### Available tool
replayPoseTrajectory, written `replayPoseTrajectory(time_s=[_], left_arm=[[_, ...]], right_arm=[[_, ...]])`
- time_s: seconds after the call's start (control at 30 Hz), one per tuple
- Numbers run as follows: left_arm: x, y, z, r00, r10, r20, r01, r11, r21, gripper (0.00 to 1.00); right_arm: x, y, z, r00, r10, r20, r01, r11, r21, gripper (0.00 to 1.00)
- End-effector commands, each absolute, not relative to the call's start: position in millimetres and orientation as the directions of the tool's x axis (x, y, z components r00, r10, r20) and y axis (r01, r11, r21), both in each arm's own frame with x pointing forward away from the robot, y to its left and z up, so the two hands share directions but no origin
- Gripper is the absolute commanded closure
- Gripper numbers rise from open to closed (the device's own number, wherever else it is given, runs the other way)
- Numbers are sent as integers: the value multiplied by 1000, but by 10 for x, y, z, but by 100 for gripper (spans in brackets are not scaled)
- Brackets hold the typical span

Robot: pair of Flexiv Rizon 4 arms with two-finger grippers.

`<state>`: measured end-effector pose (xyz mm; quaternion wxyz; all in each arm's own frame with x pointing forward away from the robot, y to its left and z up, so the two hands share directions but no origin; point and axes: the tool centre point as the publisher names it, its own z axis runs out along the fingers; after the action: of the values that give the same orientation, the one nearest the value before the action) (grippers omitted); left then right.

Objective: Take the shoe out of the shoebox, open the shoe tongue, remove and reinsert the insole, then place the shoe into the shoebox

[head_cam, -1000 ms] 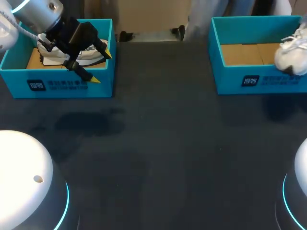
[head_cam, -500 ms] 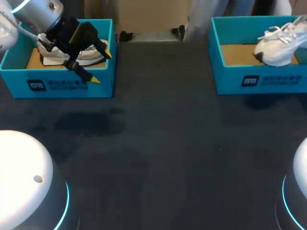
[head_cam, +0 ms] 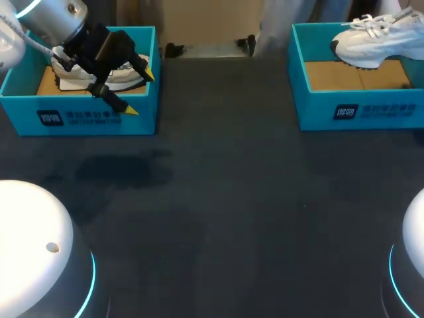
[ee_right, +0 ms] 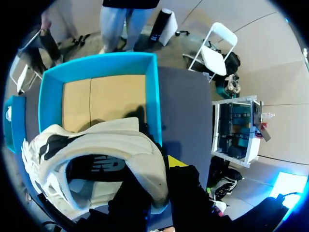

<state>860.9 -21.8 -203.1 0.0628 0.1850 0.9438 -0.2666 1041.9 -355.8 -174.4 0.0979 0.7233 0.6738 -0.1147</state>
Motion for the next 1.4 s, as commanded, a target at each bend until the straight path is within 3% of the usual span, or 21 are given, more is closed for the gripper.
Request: replayPoseTrajectory(time_s=[0.03,0.33,0.57,1.4], left_arm=[[8604,-213,-2022,-924,316,-216,382,791,-478,0],[8604,-213,-2022,-924,316,-216,382,791,-478,0],[8604,-213,-2022,-924,316,-216,382,791,-478,0],[8604,-213,-2022,-924,316,-216,382,791,-478,0]], right_arm=[[10455,-3560,-1717,66,953,-297,996,-79,-34,100],[10455,-3560,-1717,66,953,-297,996,-79,-34,100],[10454,-3615,-1768,182,935,-305,983,-177,43,100],[10743,-3503,-2341,245,899,-362,969,-219,110,100]])
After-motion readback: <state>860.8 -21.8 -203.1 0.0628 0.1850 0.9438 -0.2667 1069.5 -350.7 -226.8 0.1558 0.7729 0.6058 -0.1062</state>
